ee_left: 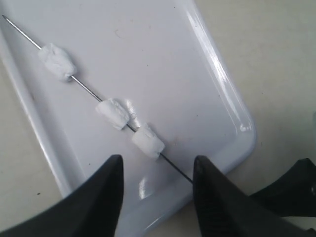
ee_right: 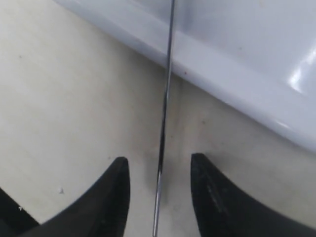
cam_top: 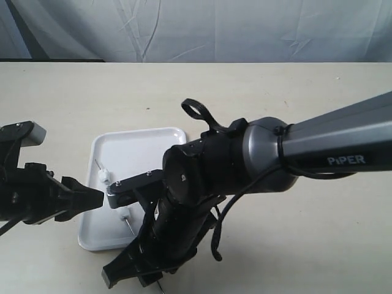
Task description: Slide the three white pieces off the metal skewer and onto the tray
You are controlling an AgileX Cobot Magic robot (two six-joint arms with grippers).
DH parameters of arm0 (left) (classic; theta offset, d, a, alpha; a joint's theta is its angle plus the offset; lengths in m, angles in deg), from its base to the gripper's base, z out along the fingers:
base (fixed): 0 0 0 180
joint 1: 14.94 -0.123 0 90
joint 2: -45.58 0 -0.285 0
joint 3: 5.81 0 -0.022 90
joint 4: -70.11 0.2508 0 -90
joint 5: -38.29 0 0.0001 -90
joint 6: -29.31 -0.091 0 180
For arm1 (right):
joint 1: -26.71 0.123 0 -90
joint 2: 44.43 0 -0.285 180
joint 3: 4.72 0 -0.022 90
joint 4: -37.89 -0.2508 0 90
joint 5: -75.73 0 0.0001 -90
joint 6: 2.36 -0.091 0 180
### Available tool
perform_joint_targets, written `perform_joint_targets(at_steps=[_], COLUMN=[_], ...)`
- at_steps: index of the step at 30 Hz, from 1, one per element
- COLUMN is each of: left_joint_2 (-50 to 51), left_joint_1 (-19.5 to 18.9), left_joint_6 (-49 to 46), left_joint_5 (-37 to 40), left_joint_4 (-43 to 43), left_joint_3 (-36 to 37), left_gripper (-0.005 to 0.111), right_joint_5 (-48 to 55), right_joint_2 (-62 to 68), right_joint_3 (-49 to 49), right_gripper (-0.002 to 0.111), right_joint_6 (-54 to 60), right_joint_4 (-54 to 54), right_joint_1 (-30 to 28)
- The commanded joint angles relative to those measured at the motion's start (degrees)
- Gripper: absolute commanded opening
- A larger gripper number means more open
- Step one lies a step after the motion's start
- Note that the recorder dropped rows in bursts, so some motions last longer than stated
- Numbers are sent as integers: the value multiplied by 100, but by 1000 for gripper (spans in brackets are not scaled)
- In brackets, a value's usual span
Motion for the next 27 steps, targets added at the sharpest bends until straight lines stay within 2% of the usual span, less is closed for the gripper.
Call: perform_joint_targets(at_steps=[1,9,11,12,14,23,27], left_joint_2=[3,3,3,3,3,-31,-31], left_joint_1=[33,33,33,33,33,33,33], left_joint_6=[15,15,3,3,3,53,551], left_joint_5=[-29,-29,-61,-61,-61,-149,48], left_joint_4=[-36,-36,-36,-80,-176,-526,-586], left_joint_3=[26,26,26,26,26,26,26], left_gripper=[44,44,44,44,44,44,44], right_joint_5=[21,-18,-26,-41,-70,-59,-40], right_joint_2=[117,138,138,138,138,76,-105], right_joint_3=[20,20,20,20,20,20,20], right_gripper=[40,37,23,10,0,0,0], right_joint_6=[0,0,0,0,0,0,0], right_joint_4=[16,7,7,4,-6,162,266], right_joint_1=[25,61,61,61,61,50,50])
